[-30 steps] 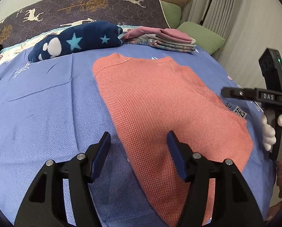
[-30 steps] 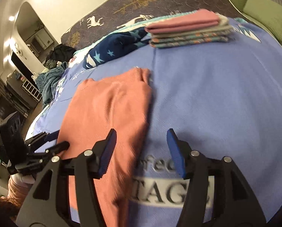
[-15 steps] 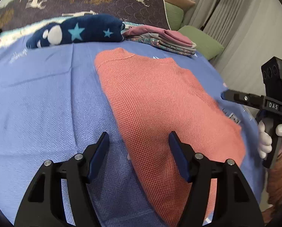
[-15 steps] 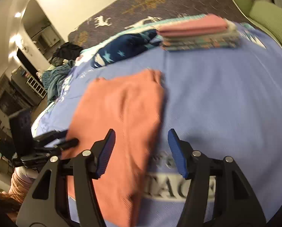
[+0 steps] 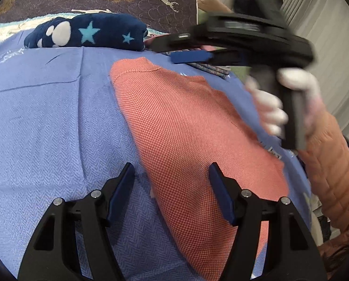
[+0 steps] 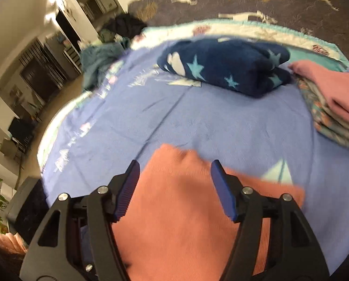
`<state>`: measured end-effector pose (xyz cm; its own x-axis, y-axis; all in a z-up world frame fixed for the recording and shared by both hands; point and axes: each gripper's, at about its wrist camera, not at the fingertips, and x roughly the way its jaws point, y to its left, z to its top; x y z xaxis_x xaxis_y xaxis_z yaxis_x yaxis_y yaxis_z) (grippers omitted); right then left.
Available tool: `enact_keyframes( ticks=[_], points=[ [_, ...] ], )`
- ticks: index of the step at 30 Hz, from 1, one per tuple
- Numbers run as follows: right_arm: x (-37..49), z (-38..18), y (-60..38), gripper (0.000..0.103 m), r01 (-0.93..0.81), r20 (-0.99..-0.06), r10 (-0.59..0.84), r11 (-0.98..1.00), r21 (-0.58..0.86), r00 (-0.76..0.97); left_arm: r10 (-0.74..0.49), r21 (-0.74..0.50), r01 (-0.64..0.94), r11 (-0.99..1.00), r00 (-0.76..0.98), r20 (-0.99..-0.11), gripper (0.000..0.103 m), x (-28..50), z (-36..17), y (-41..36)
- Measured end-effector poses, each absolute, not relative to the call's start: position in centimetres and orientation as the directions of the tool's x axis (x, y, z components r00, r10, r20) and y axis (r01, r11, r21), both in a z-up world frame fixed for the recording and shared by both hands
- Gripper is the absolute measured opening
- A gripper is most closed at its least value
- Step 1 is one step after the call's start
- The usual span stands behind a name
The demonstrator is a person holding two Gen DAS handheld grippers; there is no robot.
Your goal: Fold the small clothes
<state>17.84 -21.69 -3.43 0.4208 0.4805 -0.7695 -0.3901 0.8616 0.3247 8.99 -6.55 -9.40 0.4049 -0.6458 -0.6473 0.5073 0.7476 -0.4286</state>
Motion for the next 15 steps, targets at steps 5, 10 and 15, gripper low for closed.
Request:
enact_keyframes(
  ticks=[5, 10, 15],
  points=[
    [21.1, -6.0, -20.4, 0.044, -0.377, -0.8, 0.528, 0.829, 0.413, 0.284, -0.685, -0.492, 0.492, 0.718, 0.378, -0.623, 0.066, 9.4, -9.3, -6.1],
    [20.6, -5.4, -20.2, 0.004, -0.373, -0.774, 0.491, 0.859, 0.352, 0.4, -0.698, -0.496, 0.508, 0.704, 0.365, -0.617, 0.066, 9.3, -9.2, -6.4],
    [20.5, -4.1, -24.5, 0.001, -0.288, -0.674, 0.56, 0.827, 0.482, 0.482, -0.703, -0.5, 0.513, 0.698, 0.358, -0.614, 0.066, 9.4, -9.3, -6.5]
  ],
)
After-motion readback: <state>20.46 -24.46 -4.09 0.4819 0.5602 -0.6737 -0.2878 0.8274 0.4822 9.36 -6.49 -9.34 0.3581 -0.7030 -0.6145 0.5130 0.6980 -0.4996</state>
